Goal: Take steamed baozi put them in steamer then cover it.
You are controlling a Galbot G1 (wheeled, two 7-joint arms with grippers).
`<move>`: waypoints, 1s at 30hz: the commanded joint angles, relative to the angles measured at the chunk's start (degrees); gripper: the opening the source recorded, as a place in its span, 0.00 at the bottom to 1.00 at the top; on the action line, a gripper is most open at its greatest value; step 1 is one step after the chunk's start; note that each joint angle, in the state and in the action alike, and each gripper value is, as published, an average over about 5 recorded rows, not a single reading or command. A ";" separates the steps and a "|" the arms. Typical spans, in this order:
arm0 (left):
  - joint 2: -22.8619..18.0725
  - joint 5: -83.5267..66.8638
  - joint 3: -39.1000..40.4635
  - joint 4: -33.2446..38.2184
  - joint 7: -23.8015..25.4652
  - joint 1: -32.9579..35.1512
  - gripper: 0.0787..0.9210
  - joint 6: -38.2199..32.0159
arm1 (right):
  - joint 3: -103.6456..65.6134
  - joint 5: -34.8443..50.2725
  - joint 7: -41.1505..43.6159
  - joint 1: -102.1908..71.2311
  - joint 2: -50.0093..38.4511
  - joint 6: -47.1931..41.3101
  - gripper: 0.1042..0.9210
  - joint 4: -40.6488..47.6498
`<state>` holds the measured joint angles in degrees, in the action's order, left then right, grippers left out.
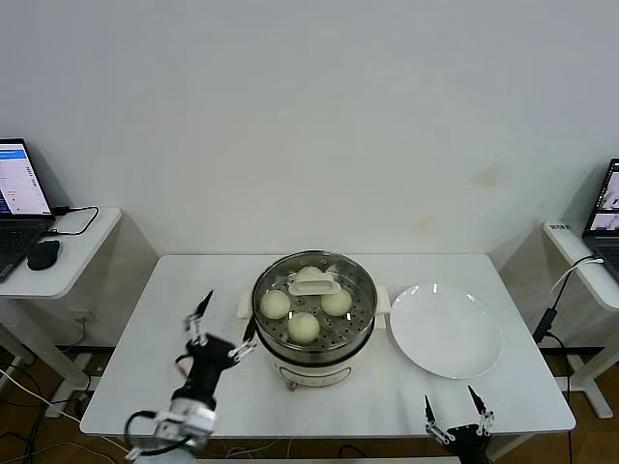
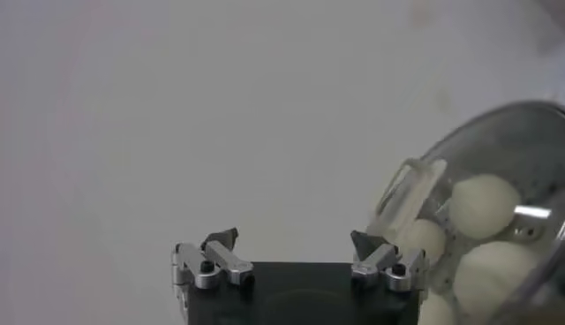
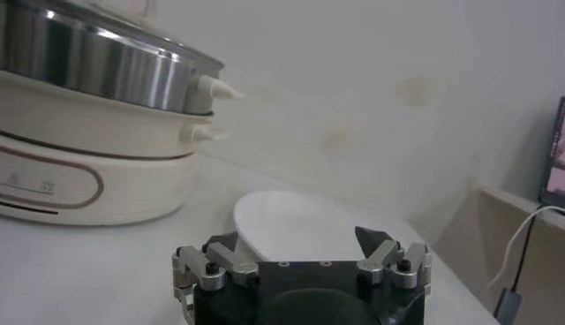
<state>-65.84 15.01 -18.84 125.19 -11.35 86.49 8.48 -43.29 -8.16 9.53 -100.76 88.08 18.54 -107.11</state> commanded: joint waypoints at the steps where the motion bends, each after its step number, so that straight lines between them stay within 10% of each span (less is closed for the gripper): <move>1: -0.47 -40.00 -11.79 -6.05 -5.94 16.53 0.88 -18.74 | 1.38 5.44 1.01 -2.59 -3.12 -1.23 0.88 -2.36; 30: -2.30 -35.77 -11.25 -9.79 2.97 21.71 0.88 -21.61 | 6.73 7.05 2.46 -4.62 -5.51 -3.84 0.88 -4.40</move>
<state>-67.96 -19.71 -29.73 116.42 -9.84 106.42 -11.61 -37.73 -1.68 11.90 -105.00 83.38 15.52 -110.95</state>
